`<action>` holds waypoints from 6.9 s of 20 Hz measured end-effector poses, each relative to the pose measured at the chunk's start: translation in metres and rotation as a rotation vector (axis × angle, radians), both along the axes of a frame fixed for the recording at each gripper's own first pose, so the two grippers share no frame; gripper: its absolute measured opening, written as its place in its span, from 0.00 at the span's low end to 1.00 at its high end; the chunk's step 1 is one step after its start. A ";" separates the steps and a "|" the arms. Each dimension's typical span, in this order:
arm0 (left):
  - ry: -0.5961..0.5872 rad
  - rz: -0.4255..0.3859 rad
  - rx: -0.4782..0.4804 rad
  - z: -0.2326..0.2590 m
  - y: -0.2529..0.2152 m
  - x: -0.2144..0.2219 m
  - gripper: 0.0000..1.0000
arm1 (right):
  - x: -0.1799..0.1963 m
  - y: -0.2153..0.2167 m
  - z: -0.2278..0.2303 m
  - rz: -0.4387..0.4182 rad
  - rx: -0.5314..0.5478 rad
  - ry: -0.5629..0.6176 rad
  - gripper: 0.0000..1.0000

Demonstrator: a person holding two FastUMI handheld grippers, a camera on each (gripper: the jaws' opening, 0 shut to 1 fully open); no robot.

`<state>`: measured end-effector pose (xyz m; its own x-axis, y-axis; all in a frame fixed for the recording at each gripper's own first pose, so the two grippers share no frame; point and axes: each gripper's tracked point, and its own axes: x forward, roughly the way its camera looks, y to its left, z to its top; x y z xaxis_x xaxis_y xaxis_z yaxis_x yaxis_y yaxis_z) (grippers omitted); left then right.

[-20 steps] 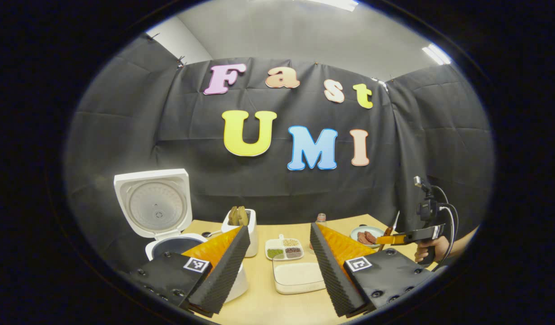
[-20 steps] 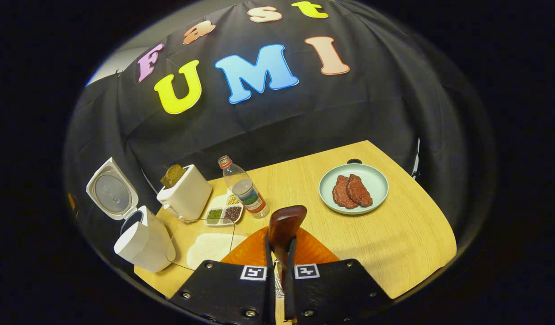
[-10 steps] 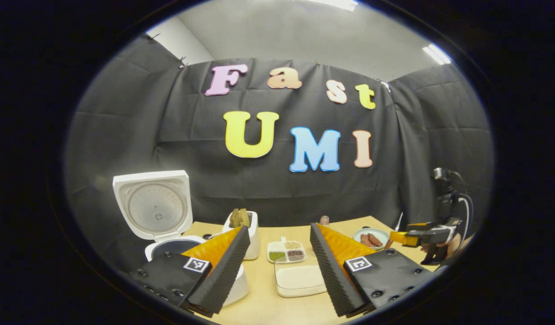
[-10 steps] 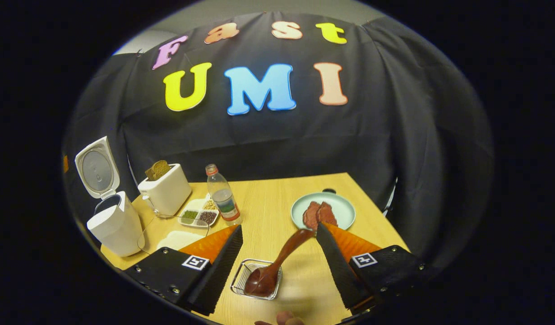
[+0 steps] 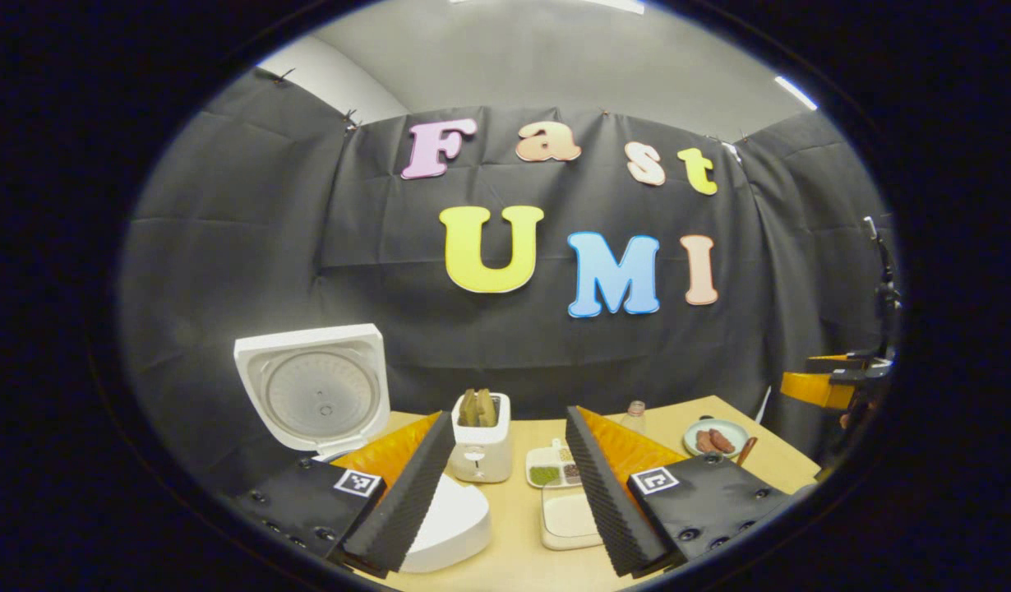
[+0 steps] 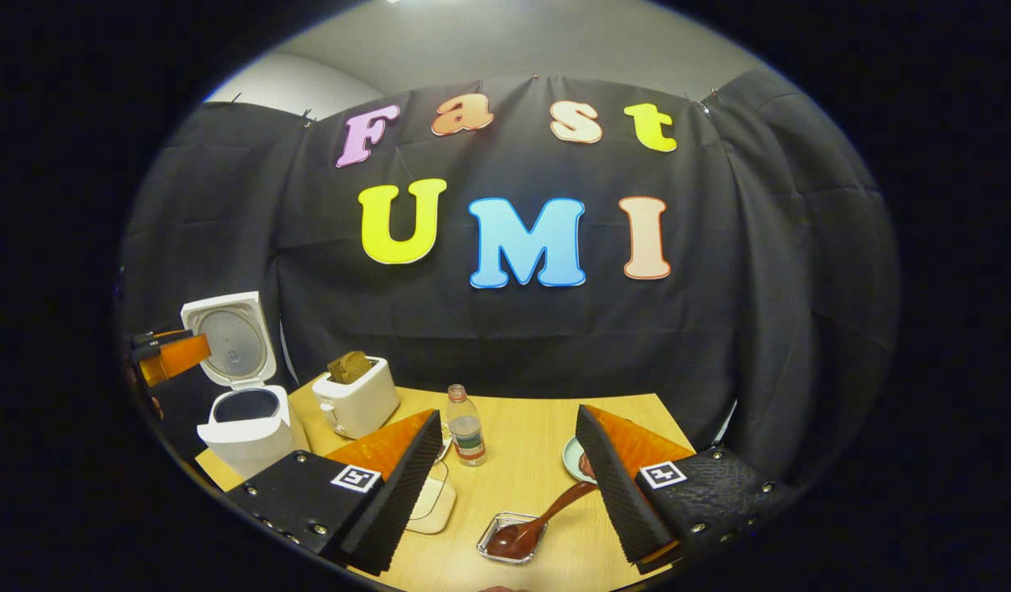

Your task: Close the left gripper, press the button to open the rice cooker; take a wooden spoon from the chopstick holder with the right hand, scoop a spoonful of rice and pour it into the rice cooker, then put the wooden spoon back into the chopstick holder.

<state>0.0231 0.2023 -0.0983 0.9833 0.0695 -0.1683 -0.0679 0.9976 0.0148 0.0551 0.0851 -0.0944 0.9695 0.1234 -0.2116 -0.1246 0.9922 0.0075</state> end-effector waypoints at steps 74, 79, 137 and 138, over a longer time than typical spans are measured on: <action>0.129 0.629 -0.039 -0.071 0.194 0.081 0.96 | -0.001 -0.050 0.015 -0.064 0.070 0.003 0.99; 0.146 0.612 -0.056 -0.088 0.183 0.074 0.95 | -0.002 -0.045 0.017 -0.062 0.072 0.002 0.99; -0.229 0.037 -0.036 0.114 -0.092 0.011 0.96 | -0.013 -0.029 0.103 -0.086 0.100 -0.208 0.99; -0.223 0.024 -0.024 0.112 -0.097 0.009 0.94 | -0.012 -0.026 0.104 -0.087 0.094 -0.211 0.99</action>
